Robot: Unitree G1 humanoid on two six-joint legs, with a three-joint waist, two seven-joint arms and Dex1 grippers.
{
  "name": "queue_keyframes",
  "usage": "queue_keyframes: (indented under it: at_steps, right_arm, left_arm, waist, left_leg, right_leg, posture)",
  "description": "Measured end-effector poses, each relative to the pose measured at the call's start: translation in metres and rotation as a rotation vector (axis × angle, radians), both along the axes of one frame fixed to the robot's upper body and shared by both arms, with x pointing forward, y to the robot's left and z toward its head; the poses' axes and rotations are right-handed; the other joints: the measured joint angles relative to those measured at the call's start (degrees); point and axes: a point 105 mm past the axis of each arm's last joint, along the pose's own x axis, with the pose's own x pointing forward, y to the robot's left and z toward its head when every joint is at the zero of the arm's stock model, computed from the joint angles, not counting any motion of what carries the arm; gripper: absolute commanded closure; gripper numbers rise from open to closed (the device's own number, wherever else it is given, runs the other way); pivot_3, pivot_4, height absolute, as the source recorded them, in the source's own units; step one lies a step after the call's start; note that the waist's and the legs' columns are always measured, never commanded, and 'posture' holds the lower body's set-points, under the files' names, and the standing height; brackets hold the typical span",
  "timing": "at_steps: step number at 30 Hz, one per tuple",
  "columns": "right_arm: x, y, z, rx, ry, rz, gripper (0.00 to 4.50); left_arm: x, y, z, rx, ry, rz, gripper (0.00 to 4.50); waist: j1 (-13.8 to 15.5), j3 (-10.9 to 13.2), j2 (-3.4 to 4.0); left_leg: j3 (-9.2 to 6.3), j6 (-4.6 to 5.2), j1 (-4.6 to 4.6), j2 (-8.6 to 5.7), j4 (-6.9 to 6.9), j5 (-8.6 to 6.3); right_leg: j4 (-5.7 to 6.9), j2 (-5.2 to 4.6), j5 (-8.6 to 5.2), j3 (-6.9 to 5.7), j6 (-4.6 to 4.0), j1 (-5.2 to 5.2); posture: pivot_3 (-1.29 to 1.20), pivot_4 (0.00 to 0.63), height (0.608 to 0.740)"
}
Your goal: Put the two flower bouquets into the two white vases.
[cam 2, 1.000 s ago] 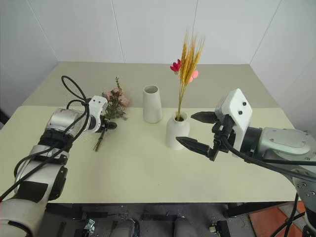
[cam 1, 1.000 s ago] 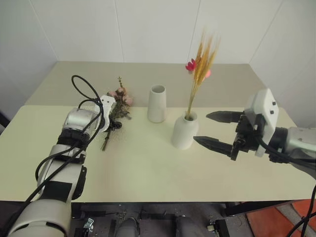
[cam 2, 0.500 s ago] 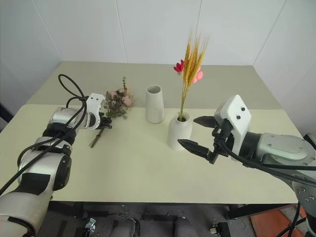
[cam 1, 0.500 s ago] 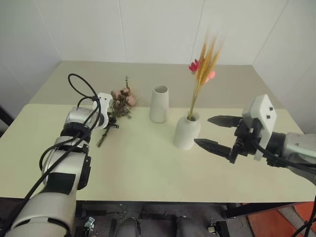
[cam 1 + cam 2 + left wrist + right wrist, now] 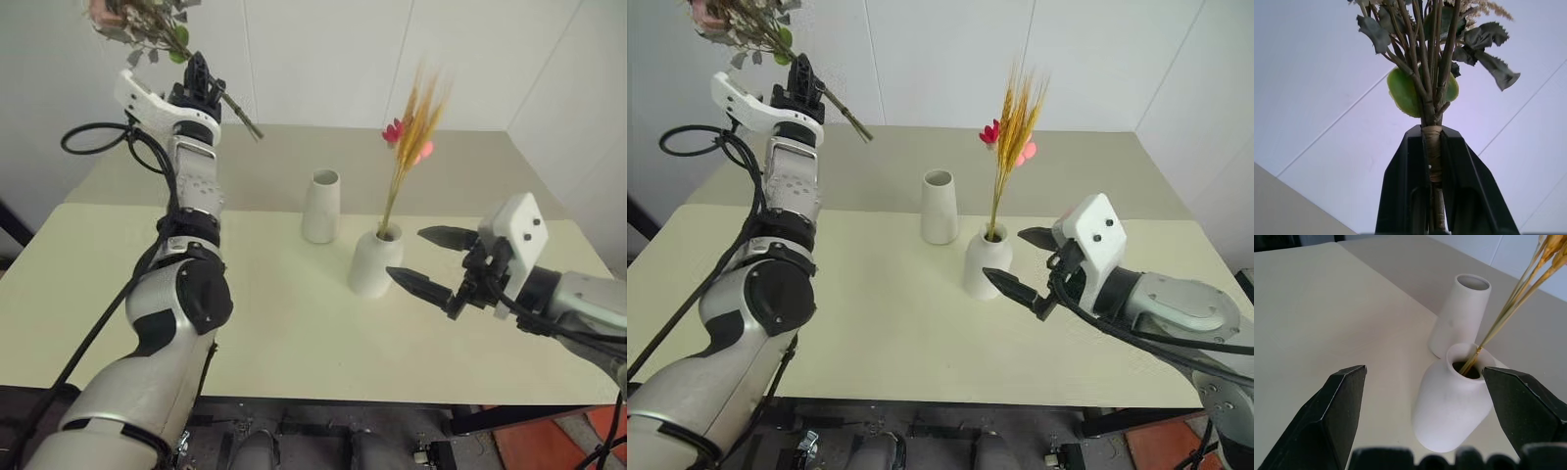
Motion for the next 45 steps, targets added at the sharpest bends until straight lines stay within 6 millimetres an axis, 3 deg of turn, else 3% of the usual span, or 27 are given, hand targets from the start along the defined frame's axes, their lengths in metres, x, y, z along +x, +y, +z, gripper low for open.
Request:
queue_keyframes:
  at_steps: [6,17,29,39,45]
  right_arm:
    - [-0.003,0.000,-0.008,0.015,-0.013,-0.058,0.00]
    - [-0.007,-0.003,-0.007,0.028,-0.046,-0.104,0.00]
    - [-0.012,-0.009,-0.005,0.029,-0.067,-0.147,0.00]
    - [-0.023,-0.015,-0.007,0.035,-0.070,-0.195,0.00]
    - [-0.030,-0.017,-0.010,0.037,-0.068,-0.219,0.00]
  left_arm:
    - [0.003,-0.040,-0.019,-0.055,-0.030,-0.180,4.41]
    - [0.001,-0.063,-0.021,-0.035,-0.055,-0.233,4.41]
    - [-0.003,-0.097,-0.029,0.144,-0.073,-0.243,4.41]
    - [-0.001,-0.109,-0.045,0.375,-0.025,-0.165,4.41]
    - [-0.001,-0.108,-0.044,0.409,-0.018,-0.138,4.41]
  waist:
    - [-0.3,0.0,-0.02]
    - [-0.5,0.0,-0.02]
    - [-0.5,0.0,-0.03]
    - [-0.3,0.0,-0.03]
    - [-0.3,-0.1,-0.05]
  left_leg:
    - [-0.04,0.00,-0.08,-0.03,0.01,0.00]
    - [-0.03,0.00,-0.04,-0.01,0.01,0.00]
    - [-0.03,0.00,-0.04,-0.01,0.01,0.00]
    - [-0.03,0.00,-0.03,-0.02,0.01,0.00]
    - [-0.03,0.00,0.04,-0.02,0.01,0.00]
  right_leg:
    - [-0.06,0.00,0.01,-0.02,0.02,-0.03]
    - [-0.04,0.03,0.01,0.00,0.02,-0.02]
    - [-0.04,0.03,0.01,0.00,0.02,-0.02]
    - [-0.04,0.03,0.01,0.01,0.02,0.00]
    - [-0.01,0.03,0.00,0.01,0.02,0.07]
  posture:
    - [0.00,0.150,0.740]
    - [0.00,0.150,0.740]
    - [0.00,0.150,0.740]
    - [0.00,0.150,0.740]
    - [0.00,0.150,0.740]
